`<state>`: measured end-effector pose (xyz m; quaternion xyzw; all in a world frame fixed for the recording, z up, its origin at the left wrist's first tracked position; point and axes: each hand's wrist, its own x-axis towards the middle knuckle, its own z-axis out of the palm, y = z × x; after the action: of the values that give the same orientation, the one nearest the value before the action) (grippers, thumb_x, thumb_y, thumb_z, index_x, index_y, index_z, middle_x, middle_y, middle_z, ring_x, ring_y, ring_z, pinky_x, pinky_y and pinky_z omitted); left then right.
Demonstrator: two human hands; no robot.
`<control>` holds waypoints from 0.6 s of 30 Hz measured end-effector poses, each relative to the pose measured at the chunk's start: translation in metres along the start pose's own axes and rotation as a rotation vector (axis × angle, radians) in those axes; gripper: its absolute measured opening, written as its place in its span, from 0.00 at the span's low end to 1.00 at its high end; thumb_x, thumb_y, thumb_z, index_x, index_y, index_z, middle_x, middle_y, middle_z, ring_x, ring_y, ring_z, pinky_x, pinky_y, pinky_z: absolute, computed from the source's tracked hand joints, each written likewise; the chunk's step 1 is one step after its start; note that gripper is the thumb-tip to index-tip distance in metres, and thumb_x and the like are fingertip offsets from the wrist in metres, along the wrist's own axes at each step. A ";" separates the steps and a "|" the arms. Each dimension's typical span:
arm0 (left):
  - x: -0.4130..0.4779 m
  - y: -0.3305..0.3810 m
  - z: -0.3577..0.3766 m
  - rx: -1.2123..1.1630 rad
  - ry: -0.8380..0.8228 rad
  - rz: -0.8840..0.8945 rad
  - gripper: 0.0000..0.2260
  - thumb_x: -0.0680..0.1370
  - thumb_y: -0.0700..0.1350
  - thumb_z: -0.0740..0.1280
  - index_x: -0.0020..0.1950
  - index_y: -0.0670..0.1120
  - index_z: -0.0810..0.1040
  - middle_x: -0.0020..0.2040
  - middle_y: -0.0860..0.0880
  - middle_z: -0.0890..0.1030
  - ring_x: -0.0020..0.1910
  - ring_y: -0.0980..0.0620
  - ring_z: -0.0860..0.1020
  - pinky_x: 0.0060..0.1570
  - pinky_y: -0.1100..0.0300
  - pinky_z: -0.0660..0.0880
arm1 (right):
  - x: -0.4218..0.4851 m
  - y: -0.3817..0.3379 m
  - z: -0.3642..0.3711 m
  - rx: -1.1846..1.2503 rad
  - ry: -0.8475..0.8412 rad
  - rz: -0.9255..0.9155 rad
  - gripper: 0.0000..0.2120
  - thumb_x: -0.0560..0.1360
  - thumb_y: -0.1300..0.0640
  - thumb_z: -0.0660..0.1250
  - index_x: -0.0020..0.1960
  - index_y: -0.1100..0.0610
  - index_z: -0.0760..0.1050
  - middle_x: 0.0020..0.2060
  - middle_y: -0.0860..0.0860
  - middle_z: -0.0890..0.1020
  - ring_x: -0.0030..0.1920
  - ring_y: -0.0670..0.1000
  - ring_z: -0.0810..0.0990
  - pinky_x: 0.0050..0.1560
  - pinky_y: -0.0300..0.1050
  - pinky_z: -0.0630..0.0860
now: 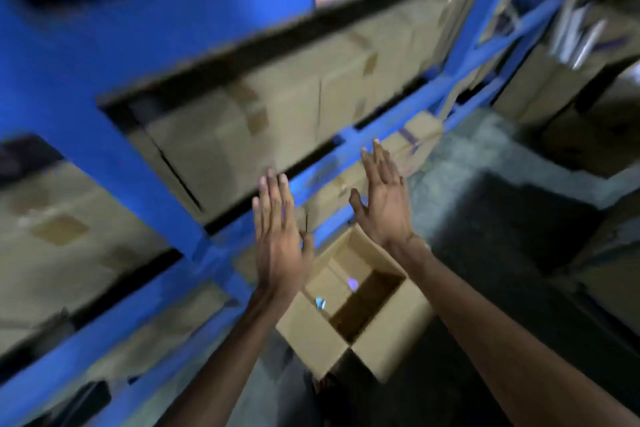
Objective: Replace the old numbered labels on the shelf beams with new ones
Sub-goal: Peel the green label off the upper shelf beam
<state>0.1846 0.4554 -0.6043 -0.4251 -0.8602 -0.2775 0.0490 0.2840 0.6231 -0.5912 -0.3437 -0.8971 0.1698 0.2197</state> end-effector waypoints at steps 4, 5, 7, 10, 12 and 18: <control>0.066 0.073 -0.155 0.017 0.189 0.199 0.48 0.67 0.41 0.69 0.84 0.38 0.49 0.85 0.39 0.48 0.85 0.43 0.43 0.83 0.48 0.47 | 0.059 -0.108 -0.165 -0.011 0.281 -0.155 0.37 0.73 0.53 0.65 0.79 0.60 0.61 0.81 0.59 0.58 0.81 0.60 0.58 0.71 0.61 0.68; 0.079 0.090 -0.190 0.017 0.233 0.242 0.50 0.66 0.40 0.70 0.84 0.39 0.49 0.85 0.40 0.48 0.85 0.44 0.43 0.83 0.48 0.45 | 0.069 -0.133 -0.201 -0.015 0.322 -0.180 0.37 0.73 0.53 0.65 0.80 0.59 0.60 0.82 0.58 0.57 0.82 0.58 0.57 0.70 0.61 0.68; 0.098 0.126 -0.265 0.037 0.317 0.315 0.50 0.66 0.43 0.70 0.84 0.40 0.48 0.85 0.41 0.47 0.85 0.45 0.42 0.83 0.50 0.41 | 0.081 -0.184 -0.275 -0.005 0.420 -0.237 0.38 0.73 0.52 0.64 0.81 0.58 0.59 0.82 0.57 0.57 0.82 0.57 0.56 0.71 0.61 0.67; 0.122 0.167 -0.360 0.048 0.454 0.392 0.44 0.71 0.50 0.61 0.84 0.40 0.49 0.85 0.42 0.46 0.85 0.45 0.42 0.83 0.52 0.40 | 0.096 -0.244 -0.365 -0.014 0.575 -0.289 0.37 0.73 0.51 0.62 0.80 0.58 0.60 0.82 0.56 0.58 0.81 0.57 0.58 0.72 0.61 0.67; 0.135 0.187 -0.414 0.067 0.549 0.423 0.47 0.69 0.47 0.65 0.84 0.39 0.49 0.85 0.41 0.45 0.85 0.45 0.41 0.83 0.52 0.38 | 0.103 -0.275 -0.414 -0.002 0.647 -0.314 0.36 0.73 0.49 0.60 0.80 0.57 0.60 0.82 0.56 0.58 0.81 0.57 0.59 0.75 0.61 0.66; 0.173 0.224 -0.516 0.149 0.743 0.467 0.46 0.70 0.44 0.66 0.84 0.39 0.48 0.86 0.42 0.45 0.85 0.46 0.42 0.83 0.50 0.43 | 0.128 -0.338 -0.503 0.048 0.756 -0.368 0.31 0.77 0.54 0.66 0.79 0.54 0.64 0.78 0.53 0.67 0.76 0.58 0.65 0.70 0.59 0.67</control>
<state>0.1662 0.4182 -0.0173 -0.4748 -0.6828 -0.3301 0.4465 0.2725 0.5504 0.0234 -0.2106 -0.7957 0.0105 0.5679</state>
